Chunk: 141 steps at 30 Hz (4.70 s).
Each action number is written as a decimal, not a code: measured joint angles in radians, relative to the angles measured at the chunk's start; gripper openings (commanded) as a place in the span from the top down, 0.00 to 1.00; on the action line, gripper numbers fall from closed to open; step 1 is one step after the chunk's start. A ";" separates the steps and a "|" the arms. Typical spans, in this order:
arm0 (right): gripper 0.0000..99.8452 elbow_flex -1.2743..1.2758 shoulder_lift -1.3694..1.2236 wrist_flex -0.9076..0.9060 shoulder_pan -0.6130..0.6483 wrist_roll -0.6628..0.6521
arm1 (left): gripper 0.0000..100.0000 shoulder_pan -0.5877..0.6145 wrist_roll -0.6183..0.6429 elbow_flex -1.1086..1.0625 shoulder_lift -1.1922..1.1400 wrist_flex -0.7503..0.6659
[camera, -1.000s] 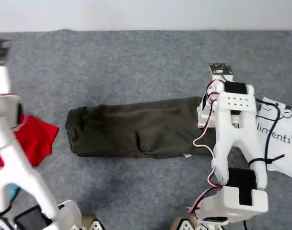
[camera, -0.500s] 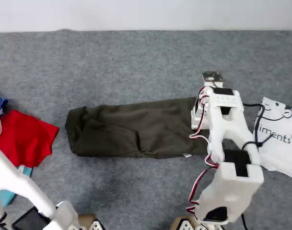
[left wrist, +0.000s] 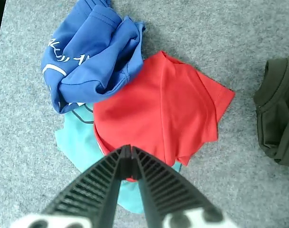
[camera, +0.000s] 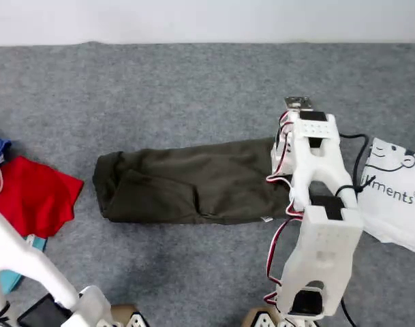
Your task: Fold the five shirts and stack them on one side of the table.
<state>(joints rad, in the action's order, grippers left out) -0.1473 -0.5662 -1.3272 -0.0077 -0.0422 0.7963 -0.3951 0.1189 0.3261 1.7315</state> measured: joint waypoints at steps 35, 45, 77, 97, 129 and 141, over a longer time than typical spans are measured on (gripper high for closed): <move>0.99 -0.517 -0.026 -0.427 -0.124 -0.474 | 0.99 0.000 0.000 0.000 0.000 0.000; 0.99 -0.500 0.095 -0.427 0.213 -0.367 | 0.99 0.000 0.000 0.000 0.000 0.000; 0.81 -0.499 -0.055 -0.249 0.687 -0.244 | 0.99 0.000 0.000 -0.216 0.127 0.002; 0.99 -0.652 -0.048 -0.427 0.468 -0.265 | 0.99 0.037 0.000 -0.216 0.130 0.002; 0.99 -0.652 -0.100 -0.427 0.529 -0.466 | 0.99 0.054 0.000 -0.216 0.242 0.002; 0.99 -0.652 -0.282 -0.427 0.437 -0.500 | 0.99 0.054 0.037 -0.216 0.242 0.002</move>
<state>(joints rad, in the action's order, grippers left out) -0.7994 -0.8485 -1.7538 0.4296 -0.5424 0.8500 -0.3583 -0.0974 0.5685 1.7331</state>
